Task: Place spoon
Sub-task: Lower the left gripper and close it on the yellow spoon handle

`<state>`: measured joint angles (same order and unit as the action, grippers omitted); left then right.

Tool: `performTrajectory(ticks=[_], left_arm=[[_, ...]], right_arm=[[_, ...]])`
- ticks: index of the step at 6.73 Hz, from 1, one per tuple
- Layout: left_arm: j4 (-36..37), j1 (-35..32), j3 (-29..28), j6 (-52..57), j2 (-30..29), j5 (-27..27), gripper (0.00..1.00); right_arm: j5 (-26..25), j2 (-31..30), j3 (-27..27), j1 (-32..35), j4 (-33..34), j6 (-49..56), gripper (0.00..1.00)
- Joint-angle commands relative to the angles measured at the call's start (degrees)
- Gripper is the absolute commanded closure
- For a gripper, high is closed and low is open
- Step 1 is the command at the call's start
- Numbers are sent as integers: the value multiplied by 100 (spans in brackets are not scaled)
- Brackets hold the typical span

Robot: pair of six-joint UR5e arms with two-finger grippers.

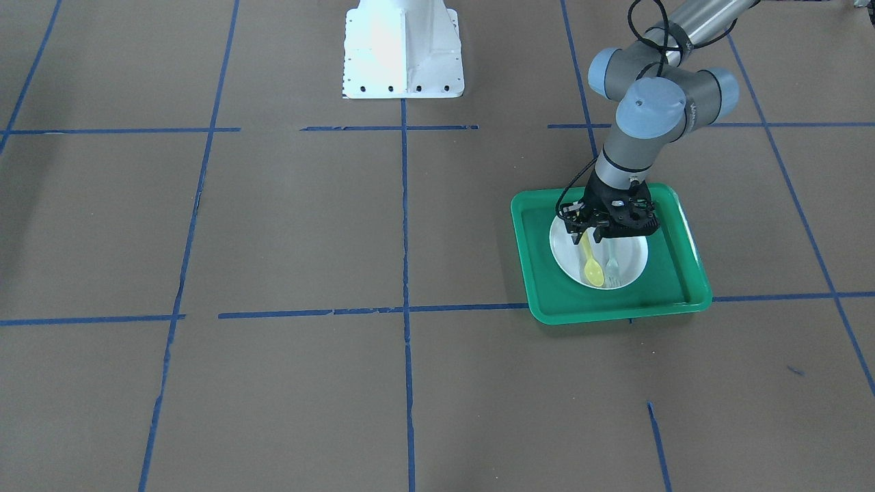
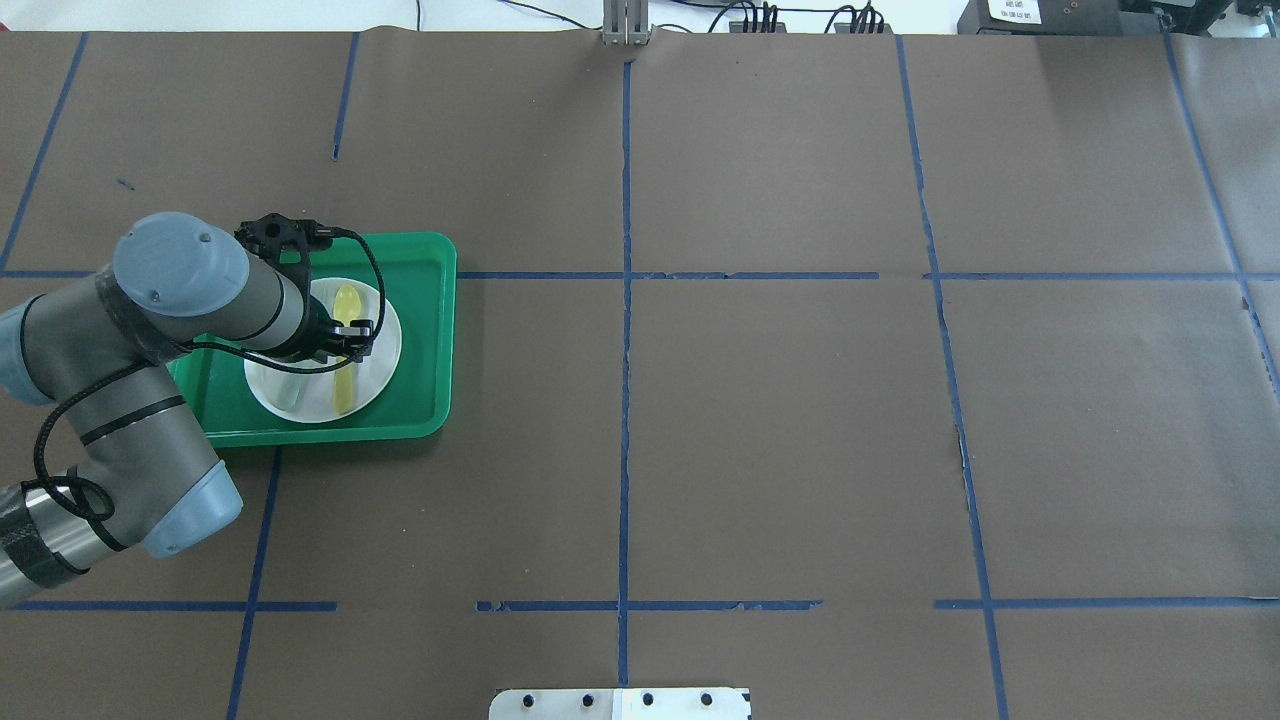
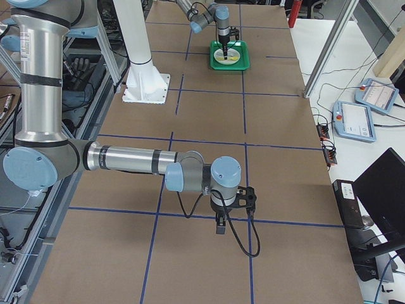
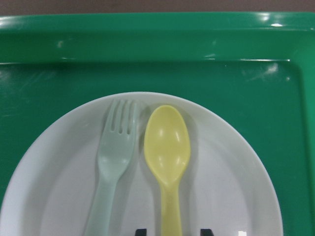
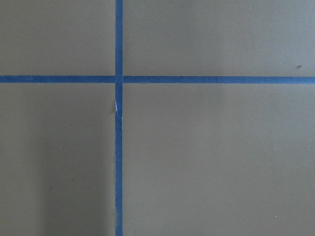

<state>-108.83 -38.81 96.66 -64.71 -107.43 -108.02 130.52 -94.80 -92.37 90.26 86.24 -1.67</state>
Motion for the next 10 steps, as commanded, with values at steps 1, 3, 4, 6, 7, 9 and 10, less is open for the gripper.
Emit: performTrajectory(ticks=[1,3,4,6,7,9,10], left_arm=[[-6,22,-137,2,-59,0,53],[-6,31,-217,3,-147,0,54],[-6,31,-191,11,-156,-9,69],[64,14,-138,11,-112,-322,95],[73,-56,-138,11,-95,-412,100],[169,-380,19,11,-103,-431,100],[526,-547,185,3,-155,-431,100]], right_arm=[[0,-3,0,0,7,0,0],[0,-3,0,0,-2,0,0],[0,-3,0,0,-2,0,0],[0,6,0,0,7,0,0],[0,6,0,0,7,0,0],[0,6,0,0,7,0,0],[0,-3,0,0,-2,0,0]])
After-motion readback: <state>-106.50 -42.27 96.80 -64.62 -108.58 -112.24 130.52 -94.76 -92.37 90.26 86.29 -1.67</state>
